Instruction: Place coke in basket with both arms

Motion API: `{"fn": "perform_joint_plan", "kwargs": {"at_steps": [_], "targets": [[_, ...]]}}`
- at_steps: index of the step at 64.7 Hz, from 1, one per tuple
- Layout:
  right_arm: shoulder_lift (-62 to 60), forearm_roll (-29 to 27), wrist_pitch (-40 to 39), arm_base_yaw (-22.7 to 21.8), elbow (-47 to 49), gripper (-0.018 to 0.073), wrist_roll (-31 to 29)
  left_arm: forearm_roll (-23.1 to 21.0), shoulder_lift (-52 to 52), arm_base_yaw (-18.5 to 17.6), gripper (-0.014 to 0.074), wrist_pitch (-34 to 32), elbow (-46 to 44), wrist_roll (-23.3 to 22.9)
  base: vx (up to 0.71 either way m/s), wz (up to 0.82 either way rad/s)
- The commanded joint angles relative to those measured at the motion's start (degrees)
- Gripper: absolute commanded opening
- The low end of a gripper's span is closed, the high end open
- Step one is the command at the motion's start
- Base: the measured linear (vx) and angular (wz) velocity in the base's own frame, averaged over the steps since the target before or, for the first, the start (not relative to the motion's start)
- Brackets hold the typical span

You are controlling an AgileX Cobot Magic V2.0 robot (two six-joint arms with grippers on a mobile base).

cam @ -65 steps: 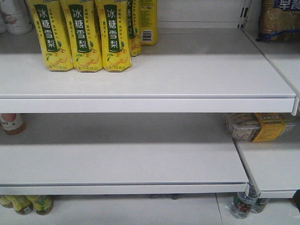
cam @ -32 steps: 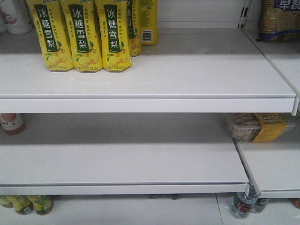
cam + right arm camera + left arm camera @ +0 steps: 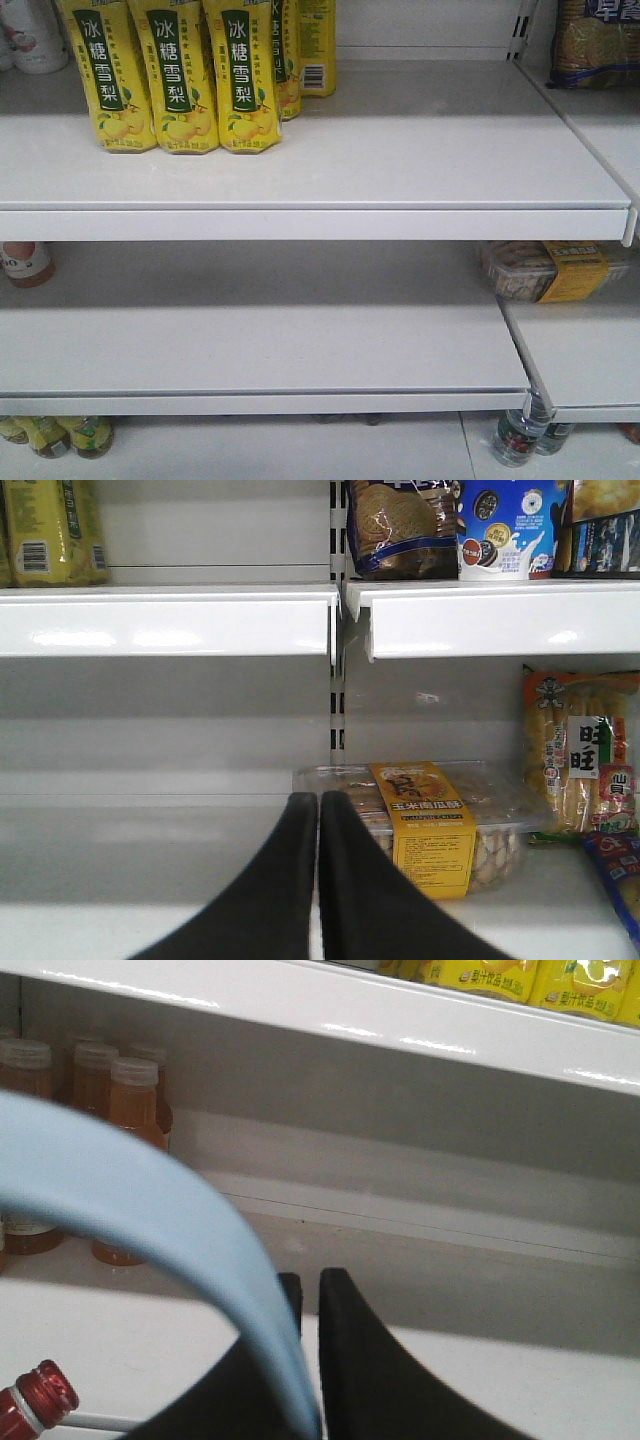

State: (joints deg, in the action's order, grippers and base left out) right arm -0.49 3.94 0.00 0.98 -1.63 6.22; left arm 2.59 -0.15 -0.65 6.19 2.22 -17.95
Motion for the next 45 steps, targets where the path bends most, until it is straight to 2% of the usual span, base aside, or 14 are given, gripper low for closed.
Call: {"fn": "perform_joint_plan", "kwargs": {"at_steps": [1,45], "targets": [[-0.8,0.5,-4.3,-0.4,-1.1,-0.0005,-0.4,3.1,-1.4,0.0,-0.0005,-8.5,0.2,2.6,0.00,0.00],[-0.8,0.5,-4.3,-0.4,-1.1,-0.0005,-0.4,3.1,-1.4,0.0,-0.0005,-8.5,0.2,2.6,0.00,0.00]]}}
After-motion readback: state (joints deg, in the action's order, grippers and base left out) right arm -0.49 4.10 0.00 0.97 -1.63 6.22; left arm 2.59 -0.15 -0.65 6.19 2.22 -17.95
